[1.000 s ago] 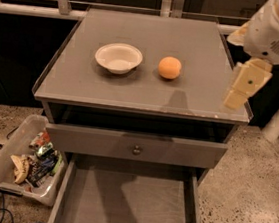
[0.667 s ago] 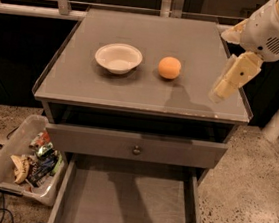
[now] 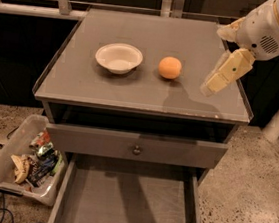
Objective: Place orange into middle drawer
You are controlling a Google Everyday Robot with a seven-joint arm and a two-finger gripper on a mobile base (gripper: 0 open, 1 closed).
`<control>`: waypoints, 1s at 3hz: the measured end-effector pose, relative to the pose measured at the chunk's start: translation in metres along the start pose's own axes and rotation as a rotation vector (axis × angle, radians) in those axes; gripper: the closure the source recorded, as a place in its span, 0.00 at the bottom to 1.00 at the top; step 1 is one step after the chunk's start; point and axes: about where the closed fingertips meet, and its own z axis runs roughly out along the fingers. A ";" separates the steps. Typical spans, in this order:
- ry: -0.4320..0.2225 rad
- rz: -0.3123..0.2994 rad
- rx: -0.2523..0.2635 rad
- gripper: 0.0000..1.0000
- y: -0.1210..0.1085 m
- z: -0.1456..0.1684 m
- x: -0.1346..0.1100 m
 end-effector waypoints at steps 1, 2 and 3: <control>-0.047 0.000 0.012 0.00 -0.015 0.020 -0.003; -0.143 0.033 0.026 0.00 -0.040 0.047 -0.008; -0.246 0.079 0.037 0.00 -0.064 0.079 -0.016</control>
Offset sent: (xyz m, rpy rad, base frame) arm 0.1177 0.0264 -0.0426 0.3329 -0.0933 -0.0531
